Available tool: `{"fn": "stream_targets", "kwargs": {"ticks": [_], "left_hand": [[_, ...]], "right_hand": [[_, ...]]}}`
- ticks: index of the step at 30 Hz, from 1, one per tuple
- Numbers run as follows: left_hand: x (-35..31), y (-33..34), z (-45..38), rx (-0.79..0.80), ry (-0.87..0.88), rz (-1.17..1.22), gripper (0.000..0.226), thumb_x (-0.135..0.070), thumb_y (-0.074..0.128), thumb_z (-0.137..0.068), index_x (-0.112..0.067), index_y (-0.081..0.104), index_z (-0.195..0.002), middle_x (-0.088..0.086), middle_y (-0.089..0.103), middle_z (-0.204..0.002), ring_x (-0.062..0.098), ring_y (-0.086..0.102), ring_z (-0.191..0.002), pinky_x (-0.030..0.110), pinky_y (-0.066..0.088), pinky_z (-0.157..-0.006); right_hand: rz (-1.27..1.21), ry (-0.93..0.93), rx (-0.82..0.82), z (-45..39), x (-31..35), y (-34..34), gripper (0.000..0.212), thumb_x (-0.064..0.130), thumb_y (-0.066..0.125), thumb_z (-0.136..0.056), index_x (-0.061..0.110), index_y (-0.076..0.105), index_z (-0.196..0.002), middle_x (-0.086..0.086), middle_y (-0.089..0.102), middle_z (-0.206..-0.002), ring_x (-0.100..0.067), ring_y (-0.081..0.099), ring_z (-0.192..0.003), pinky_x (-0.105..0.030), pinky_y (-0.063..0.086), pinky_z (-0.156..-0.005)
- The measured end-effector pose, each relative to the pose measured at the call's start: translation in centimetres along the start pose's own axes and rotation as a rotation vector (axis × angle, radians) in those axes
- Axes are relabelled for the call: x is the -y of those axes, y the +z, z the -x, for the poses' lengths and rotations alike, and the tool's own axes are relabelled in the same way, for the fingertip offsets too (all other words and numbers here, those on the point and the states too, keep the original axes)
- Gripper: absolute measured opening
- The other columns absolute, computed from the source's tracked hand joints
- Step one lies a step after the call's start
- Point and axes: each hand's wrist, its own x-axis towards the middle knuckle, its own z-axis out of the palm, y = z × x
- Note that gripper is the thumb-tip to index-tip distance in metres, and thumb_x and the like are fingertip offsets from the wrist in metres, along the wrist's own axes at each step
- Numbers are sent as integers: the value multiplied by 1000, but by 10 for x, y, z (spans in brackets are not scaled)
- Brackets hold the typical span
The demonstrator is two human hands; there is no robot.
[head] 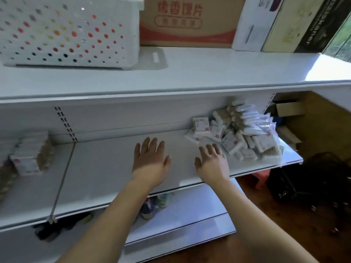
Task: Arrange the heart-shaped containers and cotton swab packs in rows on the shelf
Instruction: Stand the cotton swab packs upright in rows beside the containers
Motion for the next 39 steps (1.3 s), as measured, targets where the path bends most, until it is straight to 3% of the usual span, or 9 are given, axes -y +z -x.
{"fn": "stream_targets", "kwargs": {"ticks": [7,13,17,23,26,29,31,33,39], "left_hand": [[-27,26,-49,35,43,38,59,-47,27,-105,-22,19,-157,3,14,-166,25,7,-153,47,5,-123],[-30,45,-85,-61,96,50,54,-46,38,-102,-17,40,-147,5,46,-148,28,37,-139,44,27,-114],[-35,48,-93,-57,94,111,52,-41,41,-103,-14,43,-146,6,51,-144,27,42,-135,40,30,-111],[-63,35,-110,12,-204,599,46,-40,46,-102,-17,50,-142,7,56,-142,27,52,-130,34,40,-105],[-82,35,-119,18,-421,1046,51,-63,56,-82,-23,68,-111,3,72,-113,24,67,-105,45,53,-97],[-96,40,-117,-142,-572,1162,35,-50,58,-81,-19,71,-91,3,74,-91,23,71,-86,46,60,-80],[-100,42,-112,-207,-627,1213,21,-35,58,-91,-19,72,-93,4,74,-91,19,72,-82,36,63,-68],[-97,46,-104,-239,-686,1248,19,-33,60,-92,-20,71,-97,5,73,-94,22,72,-85,42,63,-70],[-83,56,-79,-324,-776,1106,44,-47,66,-84,-6,64,-98,12,69,-88,25,69,-79,39,57,-65]], "right_hand": [[-57,69,102,-60,-18,5,63,42,42,-100,24,17,-156,-12,10,-164,-34,11,-149,-48,35,-109],[-12,7,134,-110,-22,28,57,48,38,-102,36,19,-155,-14,-8,-165,-41,8,-149,-54,24,-116],[11,-42,174,-123,-20,45,44,46,33,-103,37,37,-146,-10,-1,-166,-45,8,-148,-61,20,-115],[-161,-265,-85,-98,-30,25,41,12,59,-89,31,64,-125,-14,42,-149,-45,50,-122,-50,53,-81],[-297,-552,-98,-74,-36,19,61,-4,59,-79,29,64,-130,-15,42,-151,-43,49,-126,-47,54,-87],[-464,-692,-104,-63,-53,16,72,-15,49,-75,25,63,-133,-17,35,-157,-40,49,-130,-36,54,-83],[-493,-623,-91,-67,-66,19,65,-7,49,-85,26,54,-141,-14,33,-158,-39,49,-132,-41,56,-81],[-441,-511,-98,-83,-72,30,48,15,45,-96,18,49,-144,-15,40,-154,-38,47,-133,-48,53,-94],[-77,-251,212,-118,-51,52,66,50,40,-99,16,26,-154,-18,20,-160,-40,36,-137,-47,44,-101]]}}
